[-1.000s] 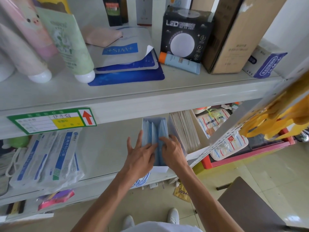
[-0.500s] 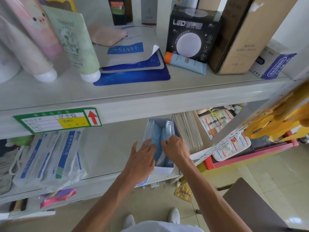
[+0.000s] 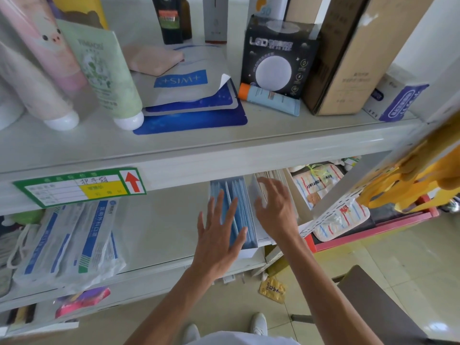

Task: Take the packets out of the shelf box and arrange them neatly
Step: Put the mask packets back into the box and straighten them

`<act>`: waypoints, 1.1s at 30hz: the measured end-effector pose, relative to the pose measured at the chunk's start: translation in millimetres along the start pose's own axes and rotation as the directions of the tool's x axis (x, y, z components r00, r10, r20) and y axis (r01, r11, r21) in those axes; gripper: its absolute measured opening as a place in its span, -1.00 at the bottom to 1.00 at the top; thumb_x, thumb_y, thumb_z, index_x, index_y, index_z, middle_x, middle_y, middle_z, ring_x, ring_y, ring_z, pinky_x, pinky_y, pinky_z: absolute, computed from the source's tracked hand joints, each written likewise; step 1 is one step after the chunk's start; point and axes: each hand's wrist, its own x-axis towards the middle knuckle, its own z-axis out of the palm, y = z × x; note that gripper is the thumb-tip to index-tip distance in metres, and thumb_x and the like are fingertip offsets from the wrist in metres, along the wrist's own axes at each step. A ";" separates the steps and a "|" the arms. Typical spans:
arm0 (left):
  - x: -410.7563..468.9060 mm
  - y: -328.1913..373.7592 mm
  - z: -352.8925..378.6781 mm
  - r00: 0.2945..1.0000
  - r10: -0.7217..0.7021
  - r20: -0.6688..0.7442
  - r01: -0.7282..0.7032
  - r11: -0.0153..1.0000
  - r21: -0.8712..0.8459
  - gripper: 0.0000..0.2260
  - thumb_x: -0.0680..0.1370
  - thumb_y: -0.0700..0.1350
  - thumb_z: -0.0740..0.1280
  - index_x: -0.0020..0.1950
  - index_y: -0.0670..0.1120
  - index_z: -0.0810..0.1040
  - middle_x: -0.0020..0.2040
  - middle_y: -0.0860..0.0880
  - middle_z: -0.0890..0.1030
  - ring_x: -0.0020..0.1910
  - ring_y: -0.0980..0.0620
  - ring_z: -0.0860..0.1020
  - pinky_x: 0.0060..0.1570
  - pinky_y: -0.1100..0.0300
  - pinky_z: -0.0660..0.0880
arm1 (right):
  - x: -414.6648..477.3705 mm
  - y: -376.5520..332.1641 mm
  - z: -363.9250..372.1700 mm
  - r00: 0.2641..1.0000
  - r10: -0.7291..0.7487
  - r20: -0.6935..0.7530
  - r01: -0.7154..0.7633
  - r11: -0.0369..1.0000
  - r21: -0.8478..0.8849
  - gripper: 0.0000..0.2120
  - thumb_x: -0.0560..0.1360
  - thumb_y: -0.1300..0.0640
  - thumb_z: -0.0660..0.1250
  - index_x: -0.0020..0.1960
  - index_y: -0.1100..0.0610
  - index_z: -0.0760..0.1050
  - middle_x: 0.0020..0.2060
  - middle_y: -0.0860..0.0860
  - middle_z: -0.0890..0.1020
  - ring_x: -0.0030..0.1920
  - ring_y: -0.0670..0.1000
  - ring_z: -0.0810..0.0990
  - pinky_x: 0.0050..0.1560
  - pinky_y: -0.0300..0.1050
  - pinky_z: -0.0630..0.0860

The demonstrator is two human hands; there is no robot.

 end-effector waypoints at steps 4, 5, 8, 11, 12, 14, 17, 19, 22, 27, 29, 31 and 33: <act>17.1 18.3 21.4 0.995 0.002 0.096 -0.027 0.963 0.268 -0.39 0.62 0.28 -0.18 0.64 0.10 -0.13 0.65 -0.02 -0.24 0.63 -0.11 -0.15 0.53 -0.22 -0.06 | 2.2 32.8 -16.5 0.929 0.339 0.146 -0.279 0.905 -0.321 -0.18 0.47 -0.25 0.32 0.58 -0.03 0.01 0.48 0.25 0.10 0.47 0.28 0.13 0.43 0.21 0.17; 23.0 18.4 24.5 0.994 0.002 0.106 -0.031 0.961 0.273 -0.39 0.62 0.27 -0.19 0.64 0.08 -0.12 0.65 -0.02 -0.21 0.63 -0.11 -0.12 0.53 -0.22 -0.02 | -0.8 35.7 -15.2 0.900 0.381 0.212 -0.284 0.882 -0.376 -0.11 0.45 -0.33 0.29 0.59 -0.08 -0.08 0.49 0.26 0.04 0.45 0.30 0.13 0.41 0.23 0.17; 43.4 7.5 19.9 0.987 -0.160 0.013 0.155 0.969 0.190 -0.39 0.63 0.24 -0.18 0.64 0.03 -0.10 0.65 -0.08 -0.18 0.63 -0.14 -0.14 0.56 -0.20 0.03 | -13.9 42.6 -5.9 0.907 0.360 0.218 -0.239 0.866 -0.439 -0.11 0.43 -0.37 0.25 0.58 -0.16 -0.14 0.45 0.26 0.12 0.36 0.30 0.24 0.35 0.24 0.23; 47.0 10.5 15.9 0.982 -0.188 -0.022 0.189 0.962 0.197 -0.36 0.62 0.26 -0.18 0.65 0.00 -0.07 0.65 -0.19 -0.11 0.62 -0.21 -0.07 0.53 -0.16 0.13 | -21.0 44.5 -0.2 0.931 0.328 0.159 -0.241 0.881 -0.408 -0.14 0.41 -0.46 0.15 0.56 -0.18 -0.10 0.37 0.17 0.23 0.20 0.23 0.36 0.19 0.17 0.34; 47.3 14.6 18.3 0.992 -0.129 0.015 0.124 0.974 0.190 -0.37 0.63 0.25 -0.17 0.65 0.00 -0.07 0.65 -0.18 -0.10 0.62 -0.20 -0.06 0.53 -0.14 0.16 | -22.1 44.1 1.3 0.935 0.324 0.146 -0.243 0.883 -0.401 -0.14 0.40 -0.49 0.13 0.55 -0.19 -0.09 0.34 0.16 0.25 0.15 0.21 0.38 0.13 0.13 0.35; 52.2 21.3 19.3 0.992 -0.112 0.054 0.108 0.991 0.076 -0.41 0.66 0.17 -0.06 0.65 -0.02 -0.05 0.65 -0.12 -0.11 0.63 -0.15 -0.10 0.54 -0.09 0.16 | -20.5 42.1 3.6 0.932 0.337 0.134 -0.263 0.883 -0.390 -0.16 0.41 -0.49 0.13 0.54 -0.19 -0.08 0.35 0.18 0.27 0.16 0.23 0.39 0.12 0.13 0.34; 58.1 12.8 0.6 0.967 -0.254 -0.002 0.246 0.939 -0.240 -0.45 0.68 0.05 0.09 0.64 0.00 0.02 0.66 -0.06 -0.09 0.63 -0.08 -0.08 0.54 -0.06 0.09 | -17.6 34.0 2.3 0.926 0.346 0.150 -0.269 0.885 -0.380 -0.22 0.47 -0.41 0.16 0.56 -0.18 -0.05 0.50 0.21 0.08 0.39 0.31 0.20 0.31 0.24 0.23; 48.3 -3.7 -19.9 0.962 -0.266 -0.059 0.237 0.925 -0.298 -0.44 0.65 -0.03 0.17 0.63 -0.01 0.09 0.66 -0.07 -0.04 0.63 -0.06 -0.07 0.55 -0.07 0.06 | -15.1 18.7 -1.3 0.953 0.288 0.097 -0.246 0.918 -0.310 -0.30 0.50 -0.25 0.27 0.54 -0.14 0.08 0.52 0.17 0.03 0.46 0.30 0.08 0.36 0.31 0.16; 15.3 -48.8 -59.8 0.923 -0.332 -0.197 0.262 0.913 -0.313 -0.47 0.57 -0.15 0.25 0.56 -0.08 0.29 0.62 -0.11 0.13 0.61 -0.10 0.09 0.49 -0.12 0.22 | -11.3 -25.4 3.0 0.987 0.158 -0.021 -0.159 0.973 -0.167 -0.39 0.43 0.06 0.43 0.44 -0.04 0.33 0.47 0.17 0.18 0.43 0.26 0.15 0.31 0.29 0.19; -55.1 -163.0 -124.8 0.679 -0.594 -0.431 0.583 0.794 -0.174 -0.49 0.56 -0.12 0.29 0.52 -0.13 0.34 0.55 -0.23 0.25 0.56 -0.24 0.19 0.47 -0.18 0.23 | -29.5 -131.6 55.1 0.978 -0.161 0.130 0.158 0.987 0.039 -0.52 0.41 0.22 0.40 0.32 0.07 0.47 0.27 0.17 0.42 0.26 0.21 0.41 0.25 0.09 0.37; -81.7 -210.6 -134.5 0.617 -0.703 -0.354 0.713 0.690 -0.127 -0.46 0.61 0.03 0.23 0.59 0.00 0.22 0.62 -0.17 0.11 0.60 -0.22 0.05 0.52 -0.22 0.11 | -41.7 -169.5 92.2 0.895 -0.167 0.414 0.101 0.979 0.177 -0.53 0.44 0.20 0.40 0.34 0.11 0.46 0.20 0.14 0.50 0.20 0.16 0.51 0.18 -0.06 0.44; -104.4 -249.4 -131.7 0.608 -0.759 -0.232 0.773 0.633 -0.044 -0.42 0.63 0.22 0.11 0.62 0.19 0.02 0.65 -0.09 -0.09 0.62 -0.19 -0.12 0.54 -0.24 -0.05 | -53.7 -202.0 133.8 0.773 -0.059 0.631 -0.088 0.976 0.200 -0.52 0.46 0.15 0.40 0.36 0.13 0.43 0.19 0.13 0.56 0.19 0.12 0.55 0.12 -0.19 0.42; -121.4 -273.2 -119.1 0.633 -0.762 -0.133 0.767 0.641 -0.020 -0.39 0.59 0.36 0.00 0.61 0.27 -0.08 0.65 -0.07 -0.17 0.62 -0.17 -0.19 0.54 -0.27 -0.10 | -63.7 -227.4 173.1 0.679 0.066 0.731 -0.309 0.929 0.203 -0.51 0.49 0.12 0.38 0.39 0.15 0.40 0.25 0.13 0.56 0.20 0.09 0.55 0.05 -0.27 0.39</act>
